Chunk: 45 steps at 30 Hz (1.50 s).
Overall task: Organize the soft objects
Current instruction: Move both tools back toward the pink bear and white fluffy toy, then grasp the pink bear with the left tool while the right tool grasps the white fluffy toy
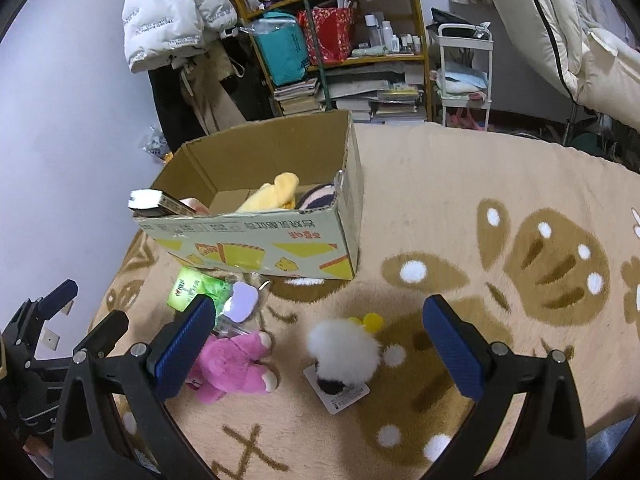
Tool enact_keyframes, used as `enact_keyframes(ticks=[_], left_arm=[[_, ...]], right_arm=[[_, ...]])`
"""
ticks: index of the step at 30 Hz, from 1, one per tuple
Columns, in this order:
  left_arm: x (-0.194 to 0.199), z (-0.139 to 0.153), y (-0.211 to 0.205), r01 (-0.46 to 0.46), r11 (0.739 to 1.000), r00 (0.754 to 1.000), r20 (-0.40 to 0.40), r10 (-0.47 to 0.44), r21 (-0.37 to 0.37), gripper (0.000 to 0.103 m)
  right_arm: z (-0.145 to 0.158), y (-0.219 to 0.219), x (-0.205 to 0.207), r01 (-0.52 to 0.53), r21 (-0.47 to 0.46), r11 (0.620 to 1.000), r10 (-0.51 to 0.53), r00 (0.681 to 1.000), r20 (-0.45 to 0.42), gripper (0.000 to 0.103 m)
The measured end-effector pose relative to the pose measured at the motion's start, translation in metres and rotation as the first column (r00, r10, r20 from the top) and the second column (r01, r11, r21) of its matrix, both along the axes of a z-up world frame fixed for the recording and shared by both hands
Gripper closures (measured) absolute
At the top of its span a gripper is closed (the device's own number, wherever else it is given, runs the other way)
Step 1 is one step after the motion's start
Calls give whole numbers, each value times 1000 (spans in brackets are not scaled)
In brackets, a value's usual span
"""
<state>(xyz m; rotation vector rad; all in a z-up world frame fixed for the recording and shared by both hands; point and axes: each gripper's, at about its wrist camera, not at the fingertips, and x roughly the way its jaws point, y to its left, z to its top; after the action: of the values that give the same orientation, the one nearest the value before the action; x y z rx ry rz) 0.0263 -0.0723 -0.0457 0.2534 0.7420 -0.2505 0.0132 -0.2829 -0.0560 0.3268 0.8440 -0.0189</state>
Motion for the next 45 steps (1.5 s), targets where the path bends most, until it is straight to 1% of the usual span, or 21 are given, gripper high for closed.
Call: enact_keyframes(ticks=[7,13,17,21,26,28,29,32,35,36,40,42,45], left_arm=[[4,-14,-11,15,1000,1000,-27,-14,24,5],[-1,-30,-25,71,996,995,-66,-68,55,5],[0,-40,-32,88,993,992,-98,-80,80,5],[3,-50,-35,98,990,988,-129,-84,102,5],[9,-62,-37,109,991,978,-189,-93,77,6],[9,-66,-37,133,990,973,-196,-121,51,5],[9,-67,-38,141,989,973,-192,-129,50,5],[7,-71,-43,185,982,966,-190,-174,41,6],[5,-76,-49,217,975,959,-197,-202,54,6],[6,-80,-51,222,973,957,-204,-205,64,6],[8,-87,-54,219,973,952,-236,-197,74,6],[8,-90,-55,213,973,953,-241,-186,89,6],[11,-95,-54,210,974,949,-258,-182,83,6]], right_arm=[[-14,-1,9,2,6,1000,-1,998,-65,0],[-30,0,17,0,13,1000,2,989,-147,0],[-42,-1,21,1,18,1000,2,980,-201,0],[-55,-4,24,4,64,998,11,970,-243,0],[-69,-2,29,10,81,997,14,956,-295,0],[-72,2,30,0,80,997,24,953,-303,0],[-74,4,30,-8,81,997,32,951,-308,0],[-78,7,31,-28,82,996,53,945,-323,6],[-84,9,33,-36,96,995,67,936,-345,19],[-85,9,33,-36,100,994,69,934,-351,20],[-91,9,35,-27,108,994,67,923,-380,21],[-93,7,35,-27,106,994,67,917,-393,21],[-94,11,36,-34,96,995,70,915,-398,21]])
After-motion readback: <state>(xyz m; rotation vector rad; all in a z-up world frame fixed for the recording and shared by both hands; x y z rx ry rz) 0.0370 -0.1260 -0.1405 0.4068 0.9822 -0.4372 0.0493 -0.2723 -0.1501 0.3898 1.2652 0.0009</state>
